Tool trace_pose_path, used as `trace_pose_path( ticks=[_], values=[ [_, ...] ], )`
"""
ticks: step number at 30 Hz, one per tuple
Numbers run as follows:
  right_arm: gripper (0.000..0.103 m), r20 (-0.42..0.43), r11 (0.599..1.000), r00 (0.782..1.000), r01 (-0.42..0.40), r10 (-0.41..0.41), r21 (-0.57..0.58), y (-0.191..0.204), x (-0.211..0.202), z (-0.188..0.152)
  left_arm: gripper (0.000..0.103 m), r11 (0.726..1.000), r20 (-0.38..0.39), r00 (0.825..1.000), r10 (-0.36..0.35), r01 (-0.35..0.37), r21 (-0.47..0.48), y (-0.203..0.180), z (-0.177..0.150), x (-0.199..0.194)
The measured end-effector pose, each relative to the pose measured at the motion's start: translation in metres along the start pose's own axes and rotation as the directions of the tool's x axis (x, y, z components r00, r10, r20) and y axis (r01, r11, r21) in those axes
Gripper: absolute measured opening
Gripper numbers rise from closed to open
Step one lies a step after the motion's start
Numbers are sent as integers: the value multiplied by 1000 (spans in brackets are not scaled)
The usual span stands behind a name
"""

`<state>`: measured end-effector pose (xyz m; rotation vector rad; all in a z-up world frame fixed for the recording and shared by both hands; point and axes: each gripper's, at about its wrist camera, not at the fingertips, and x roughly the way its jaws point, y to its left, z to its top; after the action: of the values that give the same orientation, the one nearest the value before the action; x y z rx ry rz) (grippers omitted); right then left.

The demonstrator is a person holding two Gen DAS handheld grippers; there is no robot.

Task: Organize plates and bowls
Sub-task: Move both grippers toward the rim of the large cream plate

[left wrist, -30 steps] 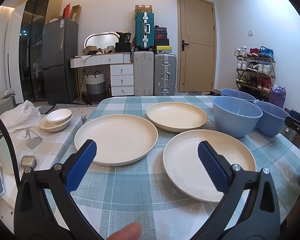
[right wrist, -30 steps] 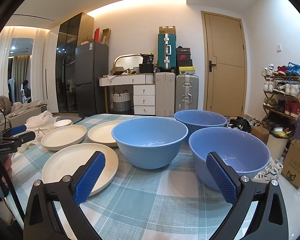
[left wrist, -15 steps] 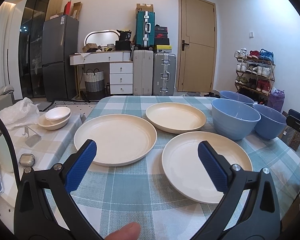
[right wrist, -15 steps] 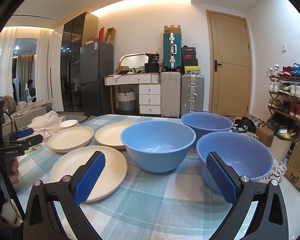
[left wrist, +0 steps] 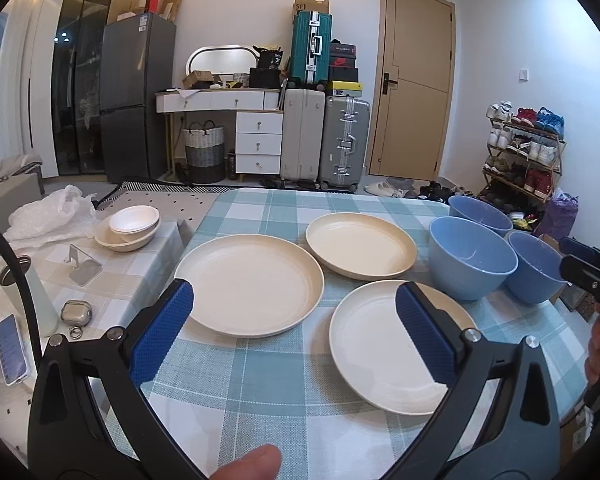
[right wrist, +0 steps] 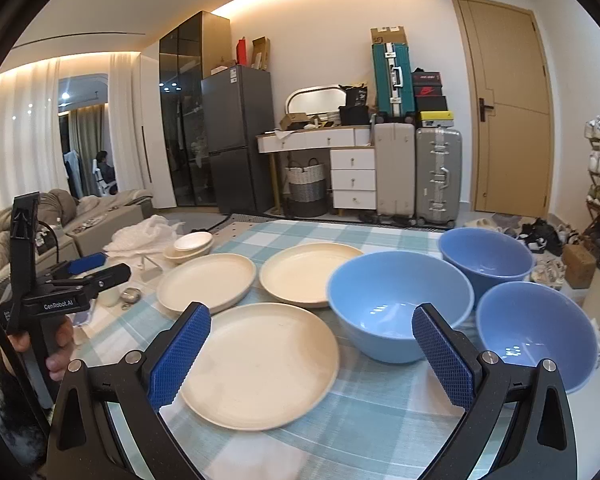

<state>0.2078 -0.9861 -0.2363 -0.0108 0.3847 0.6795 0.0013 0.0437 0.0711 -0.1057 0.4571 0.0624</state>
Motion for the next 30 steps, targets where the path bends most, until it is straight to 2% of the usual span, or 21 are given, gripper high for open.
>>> trace_pose_path(
  ticks=[3,8,14,23,30],
  values=[
    [103,1,1000,1000,-24,24,7,8,4,13,101,1000,-22,1000,22,-22,-1,-3,10,-6],
    [103,0,998,998,-56,56,11,18,16,34,101,996,-70,996,57,-62,-61,13,30,-4],
    [103,-43,994,993,-106,107,18,30,50,52,101,988,-99,990,101,-112,-107,38,44,8],
    [103,-120,994,987,-101,105,39,39,100,58,101,978,-163,976,147,-168,-124,53,52,43],
    [103,-138,995,985,-103,103,9,55,123,64,101,978,-161,975,152,-172,-118,57,53,64]
  ],
)
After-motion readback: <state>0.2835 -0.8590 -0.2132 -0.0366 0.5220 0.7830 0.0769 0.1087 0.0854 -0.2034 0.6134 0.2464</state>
